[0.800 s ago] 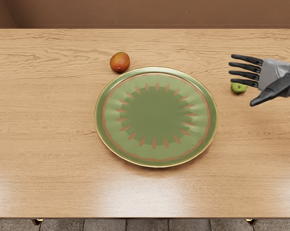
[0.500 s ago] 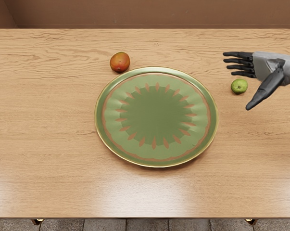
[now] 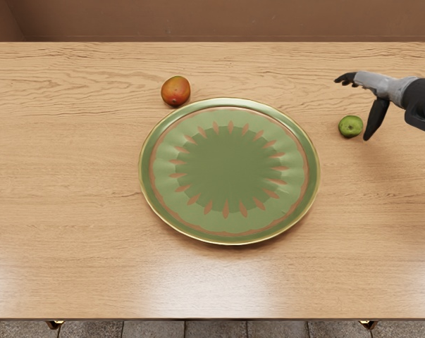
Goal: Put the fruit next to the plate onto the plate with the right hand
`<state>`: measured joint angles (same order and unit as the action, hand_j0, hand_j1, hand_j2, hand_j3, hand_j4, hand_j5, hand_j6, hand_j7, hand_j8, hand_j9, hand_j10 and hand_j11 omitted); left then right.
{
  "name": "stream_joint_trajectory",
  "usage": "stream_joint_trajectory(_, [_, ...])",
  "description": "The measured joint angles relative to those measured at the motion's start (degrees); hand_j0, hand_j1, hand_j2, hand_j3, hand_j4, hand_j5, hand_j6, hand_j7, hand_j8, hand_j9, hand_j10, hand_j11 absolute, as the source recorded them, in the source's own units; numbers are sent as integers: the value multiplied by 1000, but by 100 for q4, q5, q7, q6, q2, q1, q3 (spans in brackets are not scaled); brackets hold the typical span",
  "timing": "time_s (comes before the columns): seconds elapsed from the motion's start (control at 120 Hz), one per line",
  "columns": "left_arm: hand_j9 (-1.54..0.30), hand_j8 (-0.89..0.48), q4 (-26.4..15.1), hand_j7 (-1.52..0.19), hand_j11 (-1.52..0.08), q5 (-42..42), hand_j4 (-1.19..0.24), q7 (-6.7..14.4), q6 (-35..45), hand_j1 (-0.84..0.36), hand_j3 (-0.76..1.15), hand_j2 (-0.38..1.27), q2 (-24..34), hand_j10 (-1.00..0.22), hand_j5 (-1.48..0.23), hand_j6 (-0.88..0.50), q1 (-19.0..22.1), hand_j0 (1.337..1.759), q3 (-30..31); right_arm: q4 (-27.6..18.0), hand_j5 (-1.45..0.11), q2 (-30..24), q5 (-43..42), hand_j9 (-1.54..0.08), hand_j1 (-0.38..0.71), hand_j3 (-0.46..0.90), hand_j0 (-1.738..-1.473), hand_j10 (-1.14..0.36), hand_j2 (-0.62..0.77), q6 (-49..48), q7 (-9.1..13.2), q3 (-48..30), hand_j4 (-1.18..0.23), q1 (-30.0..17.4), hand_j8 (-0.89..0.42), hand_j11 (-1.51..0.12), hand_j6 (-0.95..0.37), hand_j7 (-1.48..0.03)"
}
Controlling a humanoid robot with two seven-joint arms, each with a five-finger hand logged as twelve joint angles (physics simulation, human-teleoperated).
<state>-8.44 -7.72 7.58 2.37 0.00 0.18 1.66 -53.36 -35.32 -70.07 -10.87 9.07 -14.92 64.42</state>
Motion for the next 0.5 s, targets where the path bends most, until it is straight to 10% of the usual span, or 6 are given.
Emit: stream_joint_trajectory(0.5, [-4,-4,0,-4,-4,1,-4,1,0,346,0,1,0,-3,-4,-4,0,1658,1,1162,-395,1207,-116,-395,14,0,-1658,-306,-59,361,16,1986,-307,779,-307,-395,-308,-394])
